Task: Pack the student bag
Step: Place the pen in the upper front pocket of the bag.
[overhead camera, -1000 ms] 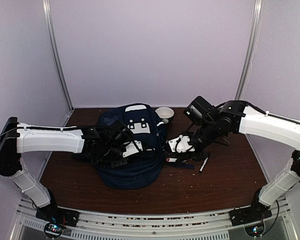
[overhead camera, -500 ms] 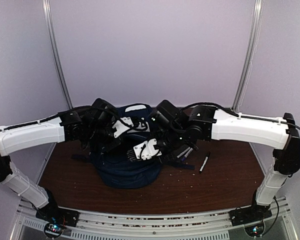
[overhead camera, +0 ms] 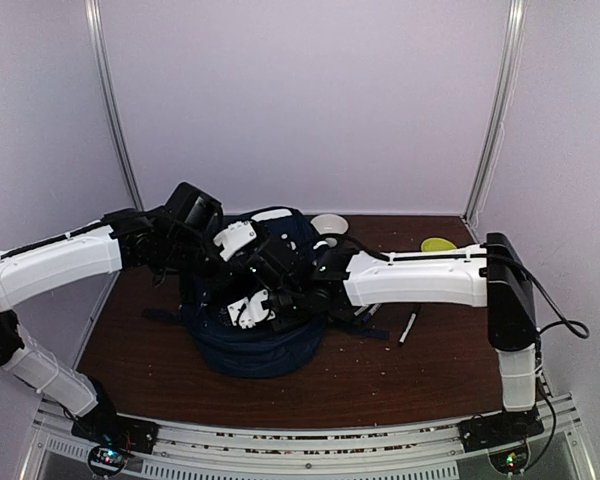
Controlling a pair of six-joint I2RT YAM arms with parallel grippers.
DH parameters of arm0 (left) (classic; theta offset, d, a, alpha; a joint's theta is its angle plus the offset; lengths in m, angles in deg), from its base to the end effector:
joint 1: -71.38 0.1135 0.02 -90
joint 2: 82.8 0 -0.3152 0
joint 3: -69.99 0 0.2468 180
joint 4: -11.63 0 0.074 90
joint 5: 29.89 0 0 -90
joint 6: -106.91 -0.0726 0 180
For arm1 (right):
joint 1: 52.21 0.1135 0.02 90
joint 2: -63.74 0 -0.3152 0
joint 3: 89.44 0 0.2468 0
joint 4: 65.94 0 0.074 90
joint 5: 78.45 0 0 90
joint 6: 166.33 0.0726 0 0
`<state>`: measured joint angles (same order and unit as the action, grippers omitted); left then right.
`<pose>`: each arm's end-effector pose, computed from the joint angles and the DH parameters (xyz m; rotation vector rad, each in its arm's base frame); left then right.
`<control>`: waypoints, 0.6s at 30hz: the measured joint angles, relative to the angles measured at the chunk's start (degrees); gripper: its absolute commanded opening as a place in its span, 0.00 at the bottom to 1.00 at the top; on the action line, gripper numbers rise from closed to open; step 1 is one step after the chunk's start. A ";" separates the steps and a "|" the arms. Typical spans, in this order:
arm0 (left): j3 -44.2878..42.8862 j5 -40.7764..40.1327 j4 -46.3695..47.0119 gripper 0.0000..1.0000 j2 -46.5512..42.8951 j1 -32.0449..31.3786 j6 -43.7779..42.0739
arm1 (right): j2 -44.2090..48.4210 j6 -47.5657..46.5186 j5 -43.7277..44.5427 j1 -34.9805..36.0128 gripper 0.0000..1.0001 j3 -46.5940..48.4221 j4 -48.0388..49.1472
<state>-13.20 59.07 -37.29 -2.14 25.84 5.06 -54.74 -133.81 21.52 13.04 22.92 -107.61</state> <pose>0.2226 -0.2250 0.3293 1.1427 2.1057 -0.2569 0.2264 0.4610 0.2565 -2.0609 1.2170 -0.1456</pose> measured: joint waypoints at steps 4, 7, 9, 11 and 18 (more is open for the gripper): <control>0.00 2.12 0.00 0.00 -0.24 1.38 0.28 | -3.34 -2.78 5.40 0.02 0.05 0.02 7.32; 0.00 2.71 -0.02 0.00 -0.50 2.12 0.44 | -5.33 -4.55 9.60 0.09 0.10 0.02 13.46; 0.00 2.97 0.00 0.00 -0.52 2.78 0.55 | -6.56 -5.73 12.02 0.09 0.24 0.02 17.22; 0.02 3.41 0.04 0.00 -0.52 3.26 0.85 | -7.80 -6.93 14.23 0.09 0.33 0.04 20.68; 0.13 4.35 0.55 0.00 -0.63 4.37 1.40 | -9.57 -9.18 17.38 0.42 0.40 -0.09 26.18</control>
<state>-13.07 63.42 -36.75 -2.77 30.21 6.45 -64.31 -142.99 38.90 13.46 22.83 -81.43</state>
